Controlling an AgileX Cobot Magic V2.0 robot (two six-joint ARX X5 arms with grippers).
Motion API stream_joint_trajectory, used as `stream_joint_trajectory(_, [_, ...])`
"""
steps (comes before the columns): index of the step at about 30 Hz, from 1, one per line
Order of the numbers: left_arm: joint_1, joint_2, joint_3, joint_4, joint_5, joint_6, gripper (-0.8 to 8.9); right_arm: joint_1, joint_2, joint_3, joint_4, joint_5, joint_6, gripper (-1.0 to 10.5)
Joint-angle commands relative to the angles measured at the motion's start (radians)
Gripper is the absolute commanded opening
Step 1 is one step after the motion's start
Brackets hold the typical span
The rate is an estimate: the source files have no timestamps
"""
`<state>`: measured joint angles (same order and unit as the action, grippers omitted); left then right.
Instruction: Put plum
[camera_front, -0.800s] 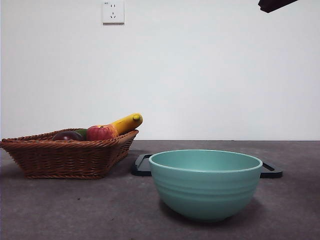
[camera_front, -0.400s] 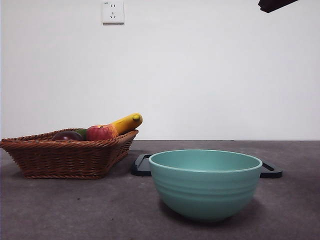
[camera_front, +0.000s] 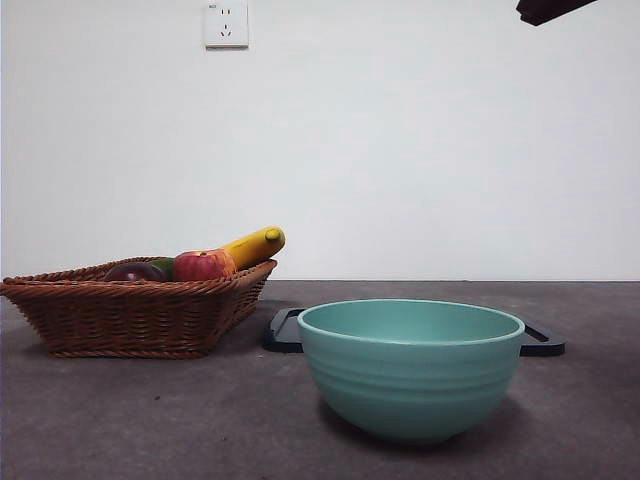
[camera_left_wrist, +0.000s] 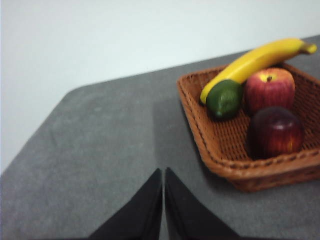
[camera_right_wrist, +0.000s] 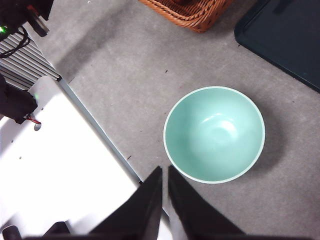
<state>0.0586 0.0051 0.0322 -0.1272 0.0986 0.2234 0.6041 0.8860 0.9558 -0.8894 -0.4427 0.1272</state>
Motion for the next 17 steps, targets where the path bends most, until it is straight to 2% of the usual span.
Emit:
stream_joint_trajectory(1, [0.002,-0.002,-0.021,-0.021,-0.006,0.004,0.08,0.009,0.008,0.019,0.007,-0.003,-0.012,0.1])
stream_joint_trajectory(17, [0.003,-0.002,-0.021,-0.058,-0.006,-0.007,0.08,0.009,0.008,0.019,0.007,-0.003,-0.012,0.1])
